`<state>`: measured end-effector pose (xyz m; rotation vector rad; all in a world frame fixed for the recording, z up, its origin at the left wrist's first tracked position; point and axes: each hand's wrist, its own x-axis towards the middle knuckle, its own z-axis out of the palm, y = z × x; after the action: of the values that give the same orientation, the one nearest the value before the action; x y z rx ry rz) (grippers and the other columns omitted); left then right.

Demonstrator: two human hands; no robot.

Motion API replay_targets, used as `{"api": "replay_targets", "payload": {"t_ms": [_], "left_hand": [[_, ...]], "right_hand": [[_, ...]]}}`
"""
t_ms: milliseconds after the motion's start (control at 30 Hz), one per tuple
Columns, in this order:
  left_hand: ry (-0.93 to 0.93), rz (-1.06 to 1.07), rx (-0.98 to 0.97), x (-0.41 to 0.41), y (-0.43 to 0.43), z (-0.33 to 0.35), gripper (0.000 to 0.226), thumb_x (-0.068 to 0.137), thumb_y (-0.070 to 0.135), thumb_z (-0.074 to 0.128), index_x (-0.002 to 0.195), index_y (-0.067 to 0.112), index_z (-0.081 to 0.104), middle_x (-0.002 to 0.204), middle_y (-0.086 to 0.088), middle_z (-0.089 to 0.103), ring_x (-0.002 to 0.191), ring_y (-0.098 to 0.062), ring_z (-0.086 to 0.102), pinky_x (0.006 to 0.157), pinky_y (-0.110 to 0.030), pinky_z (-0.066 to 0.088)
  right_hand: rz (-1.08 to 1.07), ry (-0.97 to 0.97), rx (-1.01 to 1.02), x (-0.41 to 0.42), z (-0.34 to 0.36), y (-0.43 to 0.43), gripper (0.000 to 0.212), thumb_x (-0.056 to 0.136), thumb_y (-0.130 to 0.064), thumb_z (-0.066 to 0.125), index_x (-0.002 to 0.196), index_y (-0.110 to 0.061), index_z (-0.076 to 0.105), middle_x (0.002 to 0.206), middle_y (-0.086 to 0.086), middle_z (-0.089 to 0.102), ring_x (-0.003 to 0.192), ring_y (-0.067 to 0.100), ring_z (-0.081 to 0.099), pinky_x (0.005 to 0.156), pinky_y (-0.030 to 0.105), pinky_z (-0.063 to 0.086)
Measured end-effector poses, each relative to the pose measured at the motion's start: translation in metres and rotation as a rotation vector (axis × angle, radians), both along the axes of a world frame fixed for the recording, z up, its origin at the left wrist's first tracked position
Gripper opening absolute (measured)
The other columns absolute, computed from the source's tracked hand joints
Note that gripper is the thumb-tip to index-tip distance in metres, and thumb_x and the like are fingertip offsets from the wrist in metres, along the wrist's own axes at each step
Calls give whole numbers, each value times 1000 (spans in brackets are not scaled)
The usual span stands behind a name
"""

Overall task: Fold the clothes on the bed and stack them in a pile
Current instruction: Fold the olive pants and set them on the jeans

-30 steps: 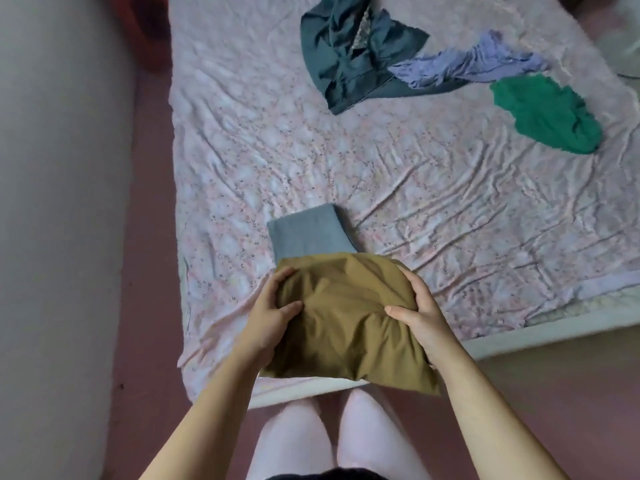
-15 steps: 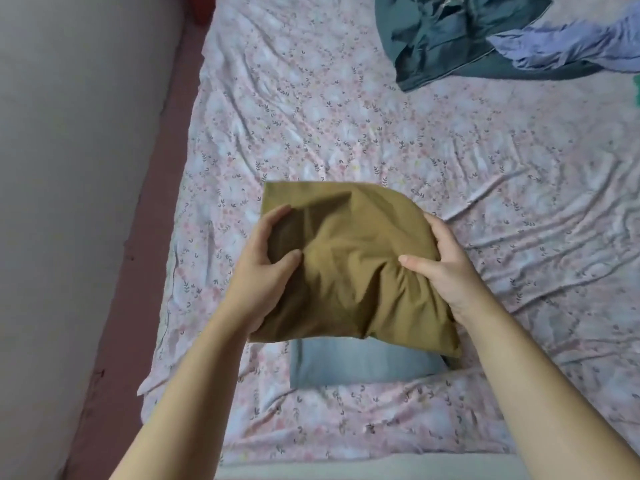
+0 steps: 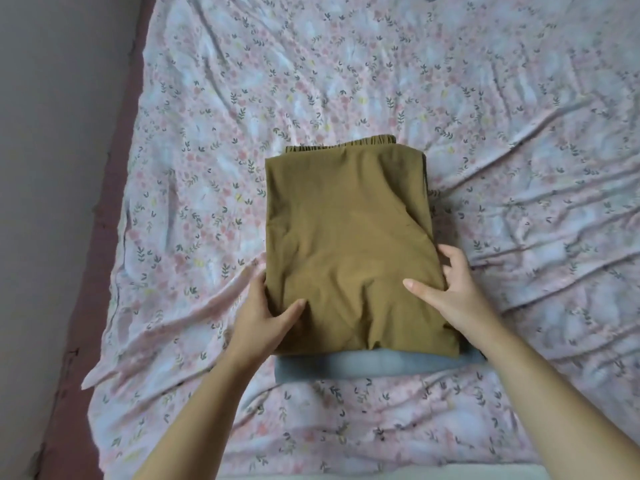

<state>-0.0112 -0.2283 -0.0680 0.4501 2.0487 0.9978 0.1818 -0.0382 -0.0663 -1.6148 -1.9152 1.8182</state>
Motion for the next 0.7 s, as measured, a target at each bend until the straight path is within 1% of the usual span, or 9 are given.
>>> {"api": "replay_targets", "payload": {"t_ms": [100, 167, 233, 300, 433, 500, 567, 667, 700], "left_hand": [[130, -156, -81, 10, -1, 5, 49, 80, 23, 70, 121, 20, 43, 104, 13, 54, 98, -8, 53, 73, -17, 38], [18, -91, -11, 13, -1, 8, 45, 83, 15, 67, 119, 24, 43, 107, 17, 56, 99, -5, 55, 76, -14, 41], [-173, 42, 88, 16, -8, 10, 49, 80, 15, 70, 122, 23, 46, 115, 11, 59, 105, -5, 58, 88, -21, 46], [-227, 59, 83, 22, -18, 8, 51, 78, 17, 72, 122, 24, 47, 116, 7, 60, 107, -8, 59, 90, -29, 48], [-130, -40, -52, 33, -30, 0, 45, 81, 10, 68, 115, 30, 46, 106, 20, 59, 104, -9, 58, 83, -24, 46], [-38, -79, -97, 30, -28, -2, 47, 80, 19, 71, 118, 27, 46, 104, 20, 58, 103, -10, 57, 80, -24, 45], [14, -73, -91, 24, -20, 0, 53, 78, 29, 72, 123, 23, 44, 108, 13, 58, 102, -10, 57, 83, -27, 47], [10, 54, 17, 11, 7, 4, 63, 83, 16, 67, 136, 16, 33, 111, 16, 52, 104, -4, 55, 88, -16, 46], [12, 74, 57, 5, 17, 5, 66, 84, 12, 65, 139, 15, 30, 117, 15, 49, 109, -5, 53, 94, -20, 44]], "right_hand": [[126, -81, 40, 5, 4, -3, 75, 73, -23, 75, 132, -21, 29, 126, 1, 51, 117, 19, 51, 100, 39, 41], [137, -53, 32, 7, 10, -4, 73, 77, -13, 72, 135, -18, 29, 130, 3, 48, 120, 18, 48, 101, 37, 40], [87, -18, 26, 14, 17, -5, 69, 79, -4, 68, 135, -15, 30, 130, 3, 46, 118, 15, 47, 97, 31, 40], [72, -9, 8, 27, 21, -8, 67, 80, 0, 66, 135, -15, 30, 128, 3, 47, 115, 15, 48, 93, 28, 41], [159, -78, -52, 44, 11, -20, 74, 80, -8, 67, 140, -20, 25, 137, 2, 41, 130, 20, 39, 107, 42, 36], [111, -38, -60, 40, 8, -18, 77, 79, -8, 68, 140, -27, 24, 139, 2, 39, 131, 18, 38, 109, 42, 34], [46, 38, -34, 29, 7, -12, 79, 77, -10, 71, 136, -38, 25, 143, 6, 39, 132, 18, 37, 109, 45, 33], [-24, 126, 13, 1, 7, 0, 81, 77, -13, 71, 140, -31, 24, 146, 6, 36, 135, 15, 33, 112, 43, 31], [-48, 147, 41, -9, 6, 5, 80, 77, -12, 71, 141, -26, 25, 145, 5, 37, 134, 14, 35, 111, 41, 31]]}}
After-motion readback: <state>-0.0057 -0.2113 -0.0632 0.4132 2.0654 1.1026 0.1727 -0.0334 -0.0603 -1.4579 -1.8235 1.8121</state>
